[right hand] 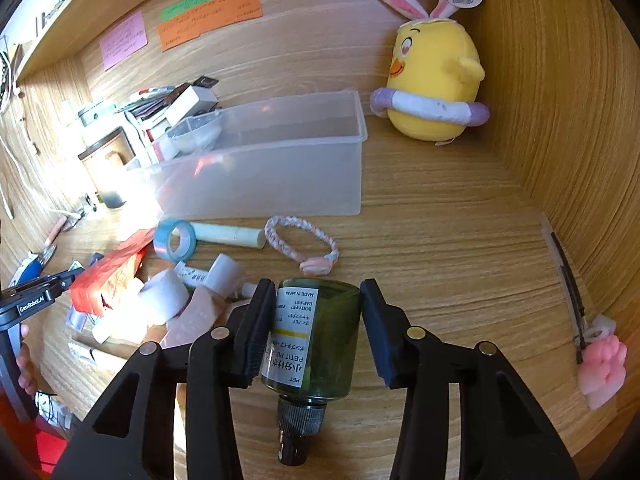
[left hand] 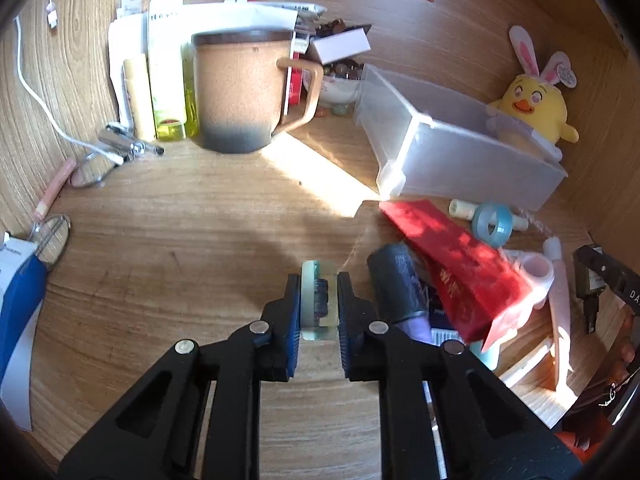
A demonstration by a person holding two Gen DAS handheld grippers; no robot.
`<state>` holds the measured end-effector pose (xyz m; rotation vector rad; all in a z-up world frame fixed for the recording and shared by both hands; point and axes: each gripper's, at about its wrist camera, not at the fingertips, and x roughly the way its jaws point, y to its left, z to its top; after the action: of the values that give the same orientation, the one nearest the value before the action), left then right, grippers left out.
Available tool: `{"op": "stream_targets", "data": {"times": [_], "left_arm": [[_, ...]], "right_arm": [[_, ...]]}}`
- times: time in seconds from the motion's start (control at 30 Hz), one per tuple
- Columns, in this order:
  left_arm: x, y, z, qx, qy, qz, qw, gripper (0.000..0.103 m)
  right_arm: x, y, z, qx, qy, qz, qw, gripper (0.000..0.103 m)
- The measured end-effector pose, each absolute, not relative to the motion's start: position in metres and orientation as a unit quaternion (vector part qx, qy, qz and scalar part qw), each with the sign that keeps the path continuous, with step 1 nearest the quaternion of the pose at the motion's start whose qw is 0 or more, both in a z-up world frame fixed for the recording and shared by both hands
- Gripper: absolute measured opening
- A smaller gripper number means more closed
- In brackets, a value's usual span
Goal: Organize objects
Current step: 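Carry bottle and eraser into the clear box and open both grippers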
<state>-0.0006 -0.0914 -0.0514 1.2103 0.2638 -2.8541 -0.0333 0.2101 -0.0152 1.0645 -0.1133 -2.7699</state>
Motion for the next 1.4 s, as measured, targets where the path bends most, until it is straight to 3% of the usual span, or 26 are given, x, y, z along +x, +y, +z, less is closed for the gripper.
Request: {"op": "stream_targets", "data": {"times": [0.53,1.0,1.4], "left_arm": [[-0.028,-0.07,0.014,0.297,0.066,-0.952,-0.005,0.016],[-0.072,-0.048,0.045,0.277,0.056,-0.958,-0.043,0.016],[-0.13,-0.033,0.03,0.329,0.048,-0.94,-0.077,0.016]], "right_arm": [[-0.045,0.227,0.045,0.253,-0.044,-0.964,0.071,0.039],[-0.082,0.214,0.098,0.181,-0.015,-0.979,0.088,0.039],[-0.139,0.186,0.075,0.237,0.057,-0.967,0.078,0.039]]}}
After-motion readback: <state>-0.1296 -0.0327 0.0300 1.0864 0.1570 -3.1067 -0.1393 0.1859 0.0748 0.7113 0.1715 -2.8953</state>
